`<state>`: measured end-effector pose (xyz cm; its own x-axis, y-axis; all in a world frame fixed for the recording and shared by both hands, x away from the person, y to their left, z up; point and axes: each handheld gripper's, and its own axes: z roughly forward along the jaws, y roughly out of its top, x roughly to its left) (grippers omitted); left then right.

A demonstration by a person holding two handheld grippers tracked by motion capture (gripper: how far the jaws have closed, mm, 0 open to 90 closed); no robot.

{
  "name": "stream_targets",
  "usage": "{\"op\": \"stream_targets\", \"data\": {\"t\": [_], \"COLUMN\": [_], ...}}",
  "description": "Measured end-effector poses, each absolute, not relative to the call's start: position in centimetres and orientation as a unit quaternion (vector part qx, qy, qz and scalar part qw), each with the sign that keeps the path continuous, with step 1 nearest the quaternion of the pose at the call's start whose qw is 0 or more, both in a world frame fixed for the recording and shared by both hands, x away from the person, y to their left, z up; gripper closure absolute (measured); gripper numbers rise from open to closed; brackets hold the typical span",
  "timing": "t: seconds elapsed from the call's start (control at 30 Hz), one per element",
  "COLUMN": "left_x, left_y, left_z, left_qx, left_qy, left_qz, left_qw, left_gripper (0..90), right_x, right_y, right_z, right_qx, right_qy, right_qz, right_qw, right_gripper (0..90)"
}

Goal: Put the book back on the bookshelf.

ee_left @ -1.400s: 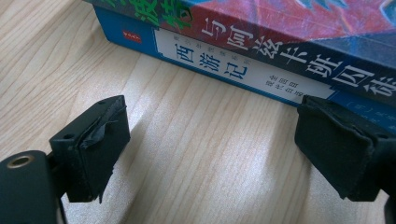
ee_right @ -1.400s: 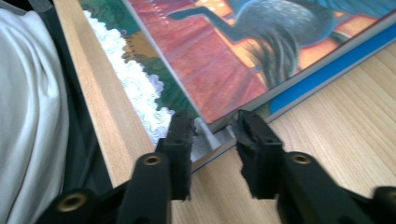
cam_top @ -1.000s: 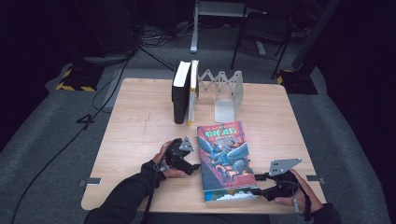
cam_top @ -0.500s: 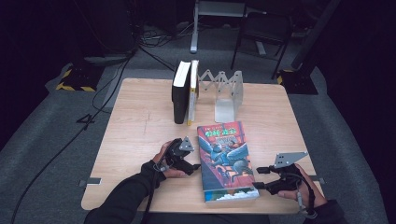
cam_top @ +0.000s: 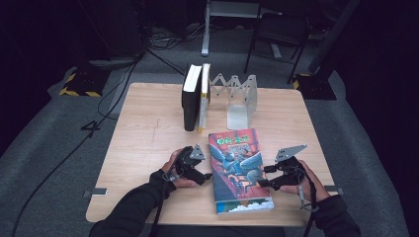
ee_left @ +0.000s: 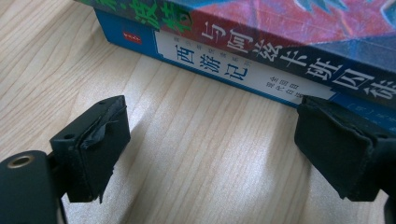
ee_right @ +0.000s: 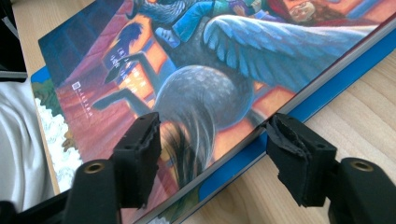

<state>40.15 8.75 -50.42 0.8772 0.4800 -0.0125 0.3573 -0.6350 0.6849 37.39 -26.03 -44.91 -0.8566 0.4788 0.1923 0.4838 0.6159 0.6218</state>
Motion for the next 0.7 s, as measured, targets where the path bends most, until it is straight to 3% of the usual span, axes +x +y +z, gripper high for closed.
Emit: {"op": "stream_targets", "data": {"t": [0.1,0.23,0.43,0.47,0.53,0.7], "left_x": [40.2,40.7,41.0,41.0,41.0,41.1], "left_y": [8.7,8.8,8.8,8.8,8.8,8.8], "left_z": [-50.4,-50.4,-50.4,-50.4,-50.4,-50.4], "left_qx": [0.898,0.898,0.896,0.896,0.896,0.894], "left_qy": [0.236,0.238,0.244,0.244,0.244,0.247], "left_qz": [0.086,0.085,0.088,0.089,0.089,0.087], "left_qw": [0.361,0.36,0.361,0.361,0.361,0.364], "left_gripper": [13.0,13.8,14.7,14.7,14.8,16.3], "right_x": [38.0,37.8,38.6,38.7,39.1,39.6], "right_y": [-26.1,-25.2,-24.8,-24.7,-24.4,-22.5], "right_z": [-44.8,-44.5,-44.3,-44.2,-44.4,-44.7], "right_qx": [-0.264,-0.244,-0.238,-0.24,-0.236,-0.219], "right_qy": [-0.901,-0.906,-0.901,-0.895,-0.883,-0.893], "right_qz": [-0.344,-0.346,-0.361,-0.374,-0.405,-0.392], "right_qw": [0.015,-0.027,-0.026,-0.029,-0.004,-0.009], "right_gripper": [39.5,39.4,41.8,54.9,59.7,71.2]}}
